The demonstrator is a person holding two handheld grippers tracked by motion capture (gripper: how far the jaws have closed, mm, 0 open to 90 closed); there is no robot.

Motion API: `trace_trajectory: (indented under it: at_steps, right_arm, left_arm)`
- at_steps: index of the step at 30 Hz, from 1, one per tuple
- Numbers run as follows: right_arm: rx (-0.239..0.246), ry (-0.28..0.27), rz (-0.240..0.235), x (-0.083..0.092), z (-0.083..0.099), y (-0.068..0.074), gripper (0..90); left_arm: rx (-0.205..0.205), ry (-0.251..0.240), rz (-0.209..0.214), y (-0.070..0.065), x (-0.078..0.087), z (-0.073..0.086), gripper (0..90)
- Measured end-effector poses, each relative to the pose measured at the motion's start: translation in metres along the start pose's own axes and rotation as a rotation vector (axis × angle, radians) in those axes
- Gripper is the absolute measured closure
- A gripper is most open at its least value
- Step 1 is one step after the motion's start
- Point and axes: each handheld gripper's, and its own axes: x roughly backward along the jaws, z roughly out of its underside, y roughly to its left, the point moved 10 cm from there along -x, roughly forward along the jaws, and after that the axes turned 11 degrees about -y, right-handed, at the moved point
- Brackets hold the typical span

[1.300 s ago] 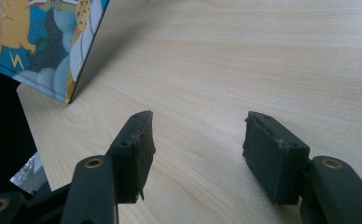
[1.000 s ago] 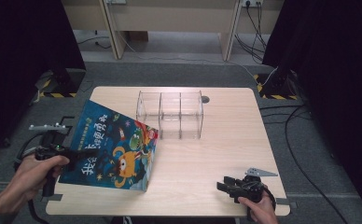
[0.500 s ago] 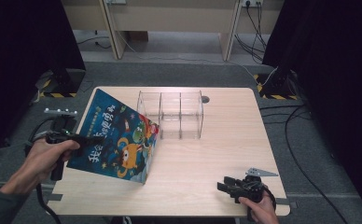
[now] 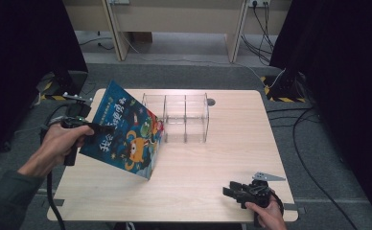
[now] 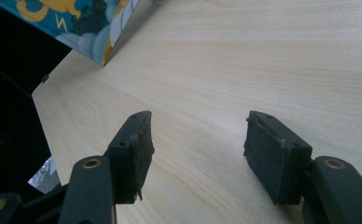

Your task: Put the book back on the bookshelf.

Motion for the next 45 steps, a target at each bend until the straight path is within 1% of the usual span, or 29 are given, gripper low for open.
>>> trace_trajectory:
  at_steps: [2, 3, 5, 7, 8, 11, 15, 16, 18, 21, 23, 24, 26, 27, 28, 29, 30, 33, 35, 37, 38, 42, 45]
  right_arm:
    - [-0.002, 0.001, 0.0, 0.0, 0.0, 0.0, 42.1]
    - [0.001, 0.0, -0.001, 0.0, 0.0, 0.0, 42.0]
    - [0.0, 0.0, -0.001, 0.0, 0.0, 0.0, 41.9]
    - [0.0, -0.001, -0.002, 0.0, 0.0, 0.0, 41.9]
    - [0.0, -0.001, -0.002, 0.0, 0.0, 0.0, 41.9]
    - [-0.001, 0.0, -0.003, 0.0, 0.0, 0.0, 41.9]
    - [-0.004, -0.002, -0.007, 0.0, 0.0, 0.0, 41.9]
    - [-0.005, -0.002, -0.008, 0.0, 0.0, 0.0, 41.9]
    - [-0.002, -0.003, -0.008, 0.0, 0.0, 0.0, 42.0]
    - [-0.006, -0.002, -0.01, 0.0, 0.0, 0.0, 42.2]
    - [-0.005, -0.003, -0.01, 0.0, 0.0, 0.0, 42.3]
    - [-0.004, -0.003, -0.009, 0.0, 0.0, 0.0, 42.3]
    - [-0.003, -0.003, -0.011, 0.0, 0.001, 0.0, 42.4]
    - [-0.003, -0.003, -0.012, 0.001, 0.001, 0.0, 42.4]
    - [-0.015, -0.002, -0.012, 0.001, 0.001, 0.001, 42.6]
    - [-0.015, -0.002, -0.012, 0.001, 0.001, 0.001, 42.6]
    - [-0.014, -0.007, -0.02, 0.002, 0.001, 0.0, 42.8]
    - [-0.014, -0.008, -0.021, 0.002, 0.001, 0.0, 42.8]
    - [-0.01, -0.007, -0.022, 0.002, 0.001, 0.0, 42.9]
    - [-0.01, -0.007, -0.022, 0.002, 0.001, 0.0, 42.8]
    - [-0.008, -0.007, -0.022, 0.002, 0.001, 0.0, 42.9]
    - [-0.009, -0.006, -0.023, 0.002, 0.001, 0.001, 42.9]
    - [-0.009, -0.006, -0.023, 0.002, 0.002, 0.001, 42.9]
  left_arm:
    - [-0.003, 0.008, -0.006, 0.0, -0.004, -0.005, 79.9]
    - [-0.008, 0.01, -0.012, 0.0, -0.009, -0.01, 79.8]
    - [-0.008, 0.007, -0.018, 0.0, -0.014, -0.016, 79.8]
    - [-0.006, 0.007, -0.017, 0.0, -0.016, -0.019, 79.8]
    - [-0.002, 0.006, -0.017, 0.001, -0.02, -0.024, 79.9]
    - [-0.004, 0.016, -0.02, 0.003, -0.024, -0.027, 79.8]
    - [0.013, 0.013, -0.027, 0.006, -0.028, -0.033, 79.8]
    - [0.023, 0.007, -0.034, 0.007, -0.029, -0.035, 79.8]
    - [0.025, 0.011, -0.051, 0.009, -0.031, -0.037, 79.6]
    - [0.022, 0.016, -0.059, 0.008, -0.033, -0.039, 79.6]
    - [0.026, 0.019, -0.063, 0.008, -0.036, -0.042, 79.7]
    - [0.028, 0.02, -0.076, 0.009, -0.04, -0.046, 79.7]
    - [0.033, 0.02, -0.079, 0.009, -0.041, -0.048, 79.9]
    - [0.032, 0.017, -0.085, 0.011, -0.042, -0.05, 79.9]
    - [0.034, 0.007, -0.09, 0.011, -0.044, -0.055, 80.1]
    - [0.034, 0.007, -0.09, 0.011, -0.044, -0.055, 80.1]
    - [0.029, 0.004, -0.101, 0.011, -0.047, -0.059, 80.1]
    - [0.032, 0.006, -0.104, 0.01, -0.049, -0.061, 80.1]
    - [0.029, 0.004, -0.116, 0.01, -0.052, -0.063, 80.0]
    - [0.035, -0.002, -0.113, 0.01, -0.054, -0.066, 80.1]
    - [0.032, -0.011, -0.125, 0.01, -0.056, -0.069, 80.1]
    - [0.04, -0.023, -0.124, 0.012, -0.06, -0.075, 80.3]
    - [0.037, -0.026, -0.128, 0.013, -0.064, -0.078, 80.2]
